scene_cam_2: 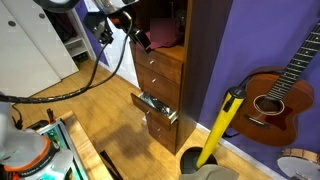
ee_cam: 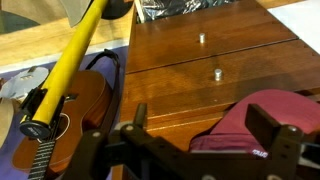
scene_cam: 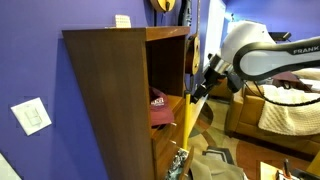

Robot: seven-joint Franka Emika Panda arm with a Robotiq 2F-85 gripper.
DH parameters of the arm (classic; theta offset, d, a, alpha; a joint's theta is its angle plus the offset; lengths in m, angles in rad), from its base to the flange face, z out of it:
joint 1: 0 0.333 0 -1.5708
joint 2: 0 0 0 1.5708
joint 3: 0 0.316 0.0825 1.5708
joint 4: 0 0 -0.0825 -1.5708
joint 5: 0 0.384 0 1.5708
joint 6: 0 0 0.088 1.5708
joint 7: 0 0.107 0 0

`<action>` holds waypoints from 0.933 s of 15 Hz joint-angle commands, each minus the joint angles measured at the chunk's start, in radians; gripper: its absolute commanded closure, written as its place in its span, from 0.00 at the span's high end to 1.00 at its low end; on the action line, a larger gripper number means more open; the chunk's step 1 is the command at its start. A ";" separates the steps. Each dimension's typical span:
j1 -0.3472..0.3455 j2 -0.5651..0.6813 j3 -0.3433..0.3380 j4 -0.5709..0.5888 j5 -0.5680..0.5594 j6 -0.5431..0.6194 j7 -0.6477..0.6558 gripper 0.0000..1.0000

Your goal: Open the topmost drawer and remove the maroon cap and place it on the shelf above the drawer then close the drawer.

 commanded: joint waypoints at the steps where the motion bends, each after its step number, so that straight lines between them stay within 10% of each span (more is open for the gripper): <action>1: 0.004 -0.075 -0.017 0.052 0.006 -0.169 -0.037 1.00; 14: -0.007 -0.123 -0.009 0.165 -0.056 -0.394 -0.040 1.00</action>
